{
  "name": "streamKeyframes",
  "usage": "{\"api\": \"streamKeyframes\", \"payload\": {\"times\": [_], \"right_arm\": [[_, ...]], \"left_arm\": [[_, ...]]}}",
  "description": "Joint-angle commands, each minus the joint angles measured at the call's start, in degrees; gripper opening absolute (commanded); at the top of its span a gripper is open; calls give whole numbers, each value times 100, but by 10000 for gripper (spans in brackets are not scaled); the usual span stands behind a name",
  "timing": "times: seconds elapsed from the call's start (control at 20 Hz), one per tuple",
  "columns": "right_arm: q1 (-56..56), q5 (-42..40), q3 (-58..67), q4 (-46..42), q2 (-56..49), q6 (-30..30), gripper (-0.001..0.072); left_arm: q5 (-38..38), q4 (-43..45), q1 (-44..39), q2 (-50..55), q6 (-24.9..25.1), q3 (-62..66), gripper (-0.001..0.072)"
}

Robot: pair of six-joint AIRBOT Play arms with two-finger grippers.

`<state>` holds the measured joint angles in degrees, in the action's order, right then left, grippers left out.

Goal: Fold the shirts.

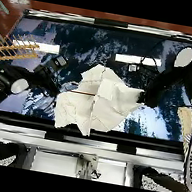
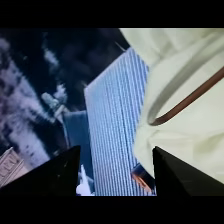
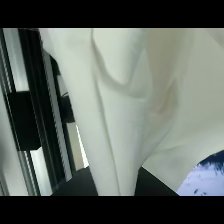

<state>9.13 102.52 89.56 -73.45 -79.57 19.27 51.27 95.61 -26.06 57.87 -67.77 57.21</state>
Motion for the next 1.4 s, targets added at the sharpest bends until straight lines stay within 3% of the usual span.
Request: {"api": "streamKeyframes", "payload": {"times": [0.0, 0.1, 0.15, 0.3, 0.45, 0.65, 0.8, 1.0, 1.35], "right_arm": [[-2, 15, 0, -15, 234, 310, 70], [-2, 15, 0, -72, 380, 424, 70], [-2, 13, 0, -109, 444, 507, 70], [-2, 15, 0, -127, 527, 678, 70], [-2, -26, 0, -120, 527, 785, 70], [-2, -17, 0, -103, 527, 1082, 71], [-2, -22, 0, -101, 527, 1093, 71], [-2, -22, 0, -39, 527, 1117, 71], [-2, -42, 0, -39, 527, 1113, 71]], "left_arm": [[544, 61, 581, -107, -304, 634, 561], [968, -90, 879, -282, -1200, 728, 554], [1115, -522, 1075, -446, -1353, 586, 551], [1095, -2594, 1344, -1180, -1119, -761, 552], [501, -3952, 400, -1556, -951, -2194, 551], [-1794, -3956, -1668, -1023, -2083, -2881, 553], [-3003, -3960, -2232, -142, -2612, -2717, 553], [-3032, -3976, -2232, 708, -2640, -2210, 552], [-2651, -3954, -2328, 726, -2485, -1917, 551]]}}
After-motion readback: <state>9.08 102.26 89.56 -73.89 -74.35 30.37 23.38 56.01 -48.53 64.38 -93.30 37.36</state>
